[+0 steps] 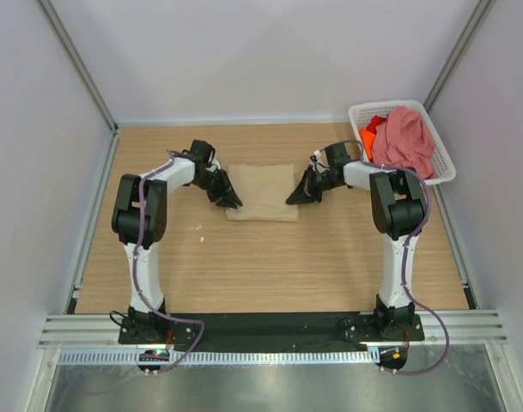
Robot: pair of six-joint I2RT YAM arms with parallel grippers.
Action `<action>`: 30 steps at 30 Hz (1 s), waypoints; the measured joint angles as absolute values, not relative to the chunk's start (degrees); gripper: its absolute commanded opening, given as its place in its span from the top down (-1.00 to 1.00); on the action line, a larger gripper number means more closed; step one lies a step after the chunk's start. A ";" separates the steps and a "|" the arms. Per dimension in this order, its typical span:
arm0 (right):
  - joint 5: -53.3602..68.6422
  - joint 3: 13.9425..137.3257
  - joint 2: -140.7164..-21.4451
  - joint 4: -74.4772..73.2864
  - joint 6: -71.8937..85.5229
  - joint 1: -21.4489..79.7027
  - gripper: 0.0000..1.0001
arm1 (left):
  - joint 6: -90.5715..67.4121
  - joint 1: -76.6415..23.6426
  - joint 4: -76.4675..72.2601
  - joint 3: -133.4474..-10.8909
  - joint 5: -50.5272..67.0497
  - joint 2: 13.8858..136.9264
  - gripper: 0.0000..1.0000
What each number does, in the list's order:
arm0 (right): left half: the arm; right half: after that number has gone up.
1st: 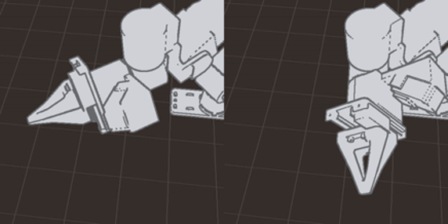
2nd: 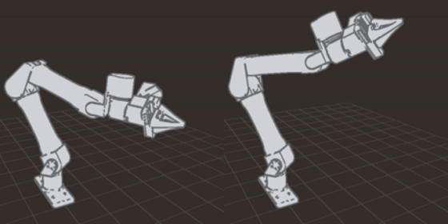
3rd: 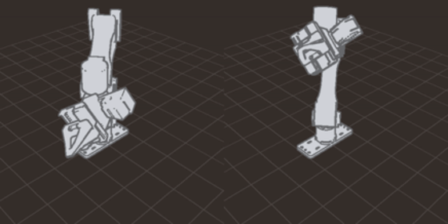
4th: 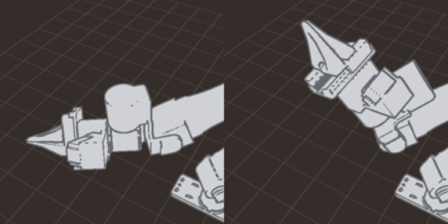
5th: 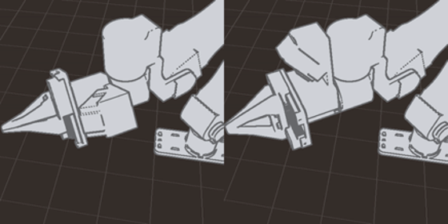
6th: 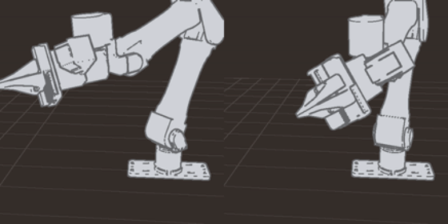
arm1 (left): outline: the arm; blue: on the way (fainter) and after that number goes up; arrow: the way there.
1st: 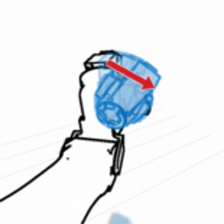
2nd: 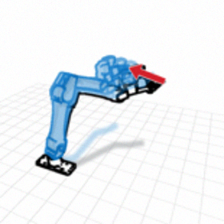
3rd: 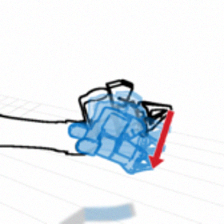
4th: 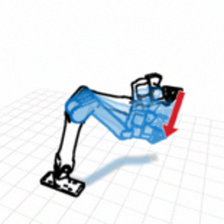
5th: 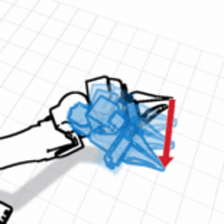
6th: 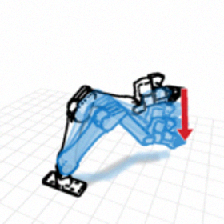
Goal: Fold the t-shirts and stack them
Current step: Fold the tshirt
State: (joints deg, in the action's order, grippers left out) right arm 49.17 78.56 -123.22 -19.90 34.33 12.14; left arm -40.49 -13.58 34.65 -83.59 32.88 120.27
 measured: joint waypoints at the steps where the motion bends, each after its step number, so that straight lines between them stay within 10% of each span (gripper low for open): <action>1: 48.80 80.55 -123.26 -20.60 34.37 12.14 0.98 | -40.23 -13.78 35.20 -84.79 32.01 120.22 0.44; 22: 46.37 104.42 -141.71 -11.20 47.81 11.20 0.96 | -44.45 -11.31 31.29 -119.87 34.76 144.20 0.32; 30: 41.01 116.95 -143.92 -23.44 43.22 9.74 0.67 | -44.42 -11.11 31.46 -119.87 34.79 143.31 -0.07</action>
State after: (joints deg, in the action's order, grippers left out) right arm 41.01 116.95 -143.92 -23.44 43.22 9.74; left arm -44.42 -11.11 31.46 -119.87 34.79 143.31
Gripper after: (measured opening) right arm 0.125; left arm 0.481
